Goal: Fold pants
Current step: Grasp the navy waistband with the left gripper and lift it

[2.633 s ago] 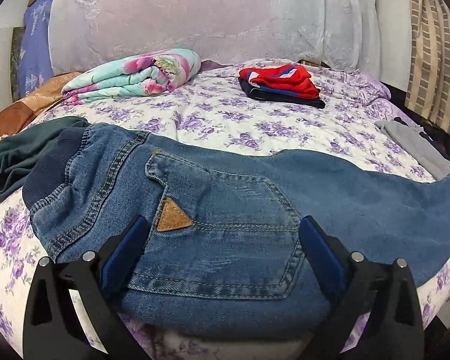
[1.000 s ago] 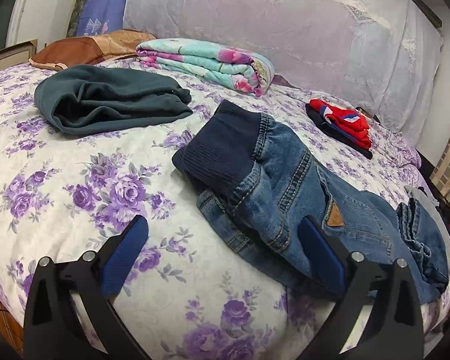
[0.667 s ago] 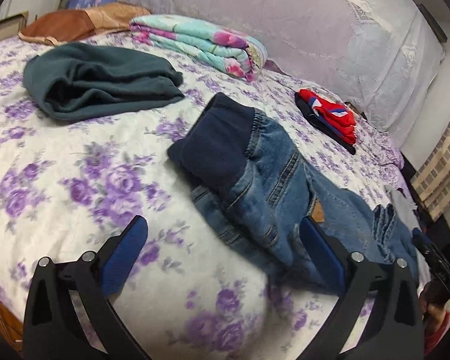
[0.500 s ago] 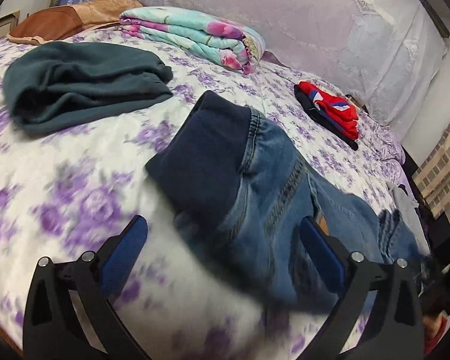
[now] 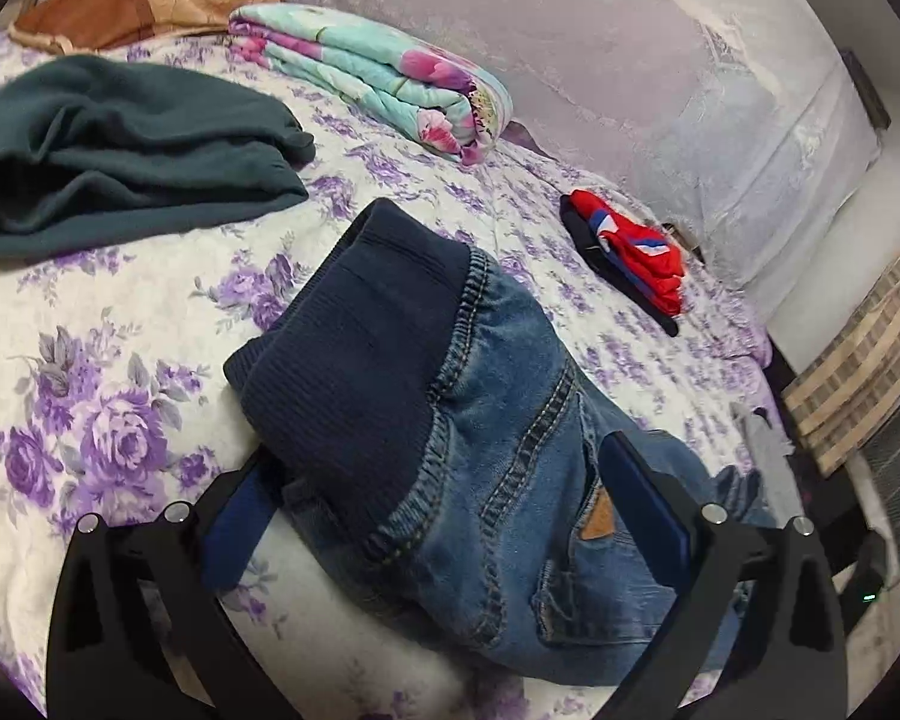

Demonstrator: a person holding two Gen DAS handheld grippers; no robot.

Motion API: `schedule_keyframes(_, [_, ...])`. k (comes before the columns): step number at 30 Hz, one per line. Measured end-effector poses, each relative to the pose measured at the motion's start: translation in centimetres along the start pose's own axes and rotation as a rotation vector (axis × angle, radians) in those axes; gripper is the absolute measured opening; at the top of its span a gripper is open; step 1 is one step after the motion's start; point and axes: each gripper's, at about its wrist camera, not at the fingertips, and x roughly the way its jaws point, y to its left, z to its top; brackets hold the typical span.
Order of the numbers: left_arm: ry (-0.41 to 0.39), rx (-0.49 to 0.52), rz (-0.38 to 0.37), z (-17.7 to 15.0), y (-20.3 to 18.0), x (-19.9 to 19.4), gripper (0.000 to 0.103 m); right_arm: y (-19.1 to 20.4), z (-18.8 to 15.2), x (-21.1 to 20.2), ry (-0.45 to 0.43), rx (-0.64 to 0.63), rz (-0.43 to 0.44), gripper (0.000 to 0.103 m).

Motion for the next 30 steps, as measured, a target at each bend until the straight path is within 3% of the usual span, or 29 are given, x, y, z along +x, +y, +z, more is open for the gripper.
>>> schedule_keyframes(1, [-0.008, 0.001, 0.026, -0.1, -0.2, -0.2, 0.086, -0.3, 0.1, -0.8, -0.024, 0.01, 0.019, 0.089])
schedule_keyframes(2, [-0.017, 0.001, 0.066, -0.1, -0.2, -0.5, 0.067, -0.8, 0.1, -1.9, -0.075, 0.026, 0.033, 0.089])
schedule_keyframes(4, [-0.028, 0.005, 0.086, 0.0, -0.2, -1.1, 0.056, -1.8, -0.2, -3.7, -0.139, 0.066, -0.004, 0.09])
schedule_keyframes(6, [-0.039, -0.006, 0.092, 0.2, -0.2, -1.8, 0.041, -2.5, -0.6, -3.2, -0.1, 0.06, -0.018, 0.094])
schedule_keyframes(8, [-0.056, 0.003, 0.085, 0.4, -0.7, -2.6, 0.038, -2.0, -1.6, -0.9, 0.013, -0.003, -0.026, 0.097])
schedule_keyframes(10, [-0.082, 0.053, 0.123, 0.4, -2.2, -3.3, 0.037, -1.9, -2.4, -1.3, -0.059, -0.024, -0.043, 0.097])
schedule_keyframes(12, [-0.123, 0.153, 0.185, 0.1, -5.0, -4.2, 0.036, -3.2, -2.4, -2.6, -0.089, 0.029, 0.011, 0.097])
schedule_keyframes(14, [-0.177, 0.263, 0.227, -0.3, -8.3, -5.2, 0.035, -5.4, -2.9, -4.0, -0.159, 0.111, 0.018, 0.098])
schedule_keyframes(17, [-0.278, 0.434, 0.245, -1.3, -14.3, -7.0, 0.035, -9.9, -4.4, -5.0, -0.195, 0.276, -0.048, 0.098])
schedule_keyframes(21, [-0.362, 0.609, 0.173, -2.9, -22.2, -7.9, 0.034, -14.9, -7.3, -4.0, -0.163, 0.492, -0.024, 0.098])
schedule_keyframes(25, [-0.346, 0.783, 0.061, -6.4, -29.5, -6.4, 0.034, -16.6, -9.7, -3.4, -0.177, 0.616, 0.106, 0.098])
schedule_keyframes(27, [-0.288, 0.885, 0.001, -9.9, -32.7, -4.0, 0.033, -16.7, -10.0, -3.8, -0.203, 0.619, 0.126, 0.098])
schedule_keyframes(30, [-0.137, 1.014, -0.073, -16.0, -35.5, 0.6, 0.031, -16.5, -10.3, -3.7, -0.211, 0.593, 0.138, 0.098])
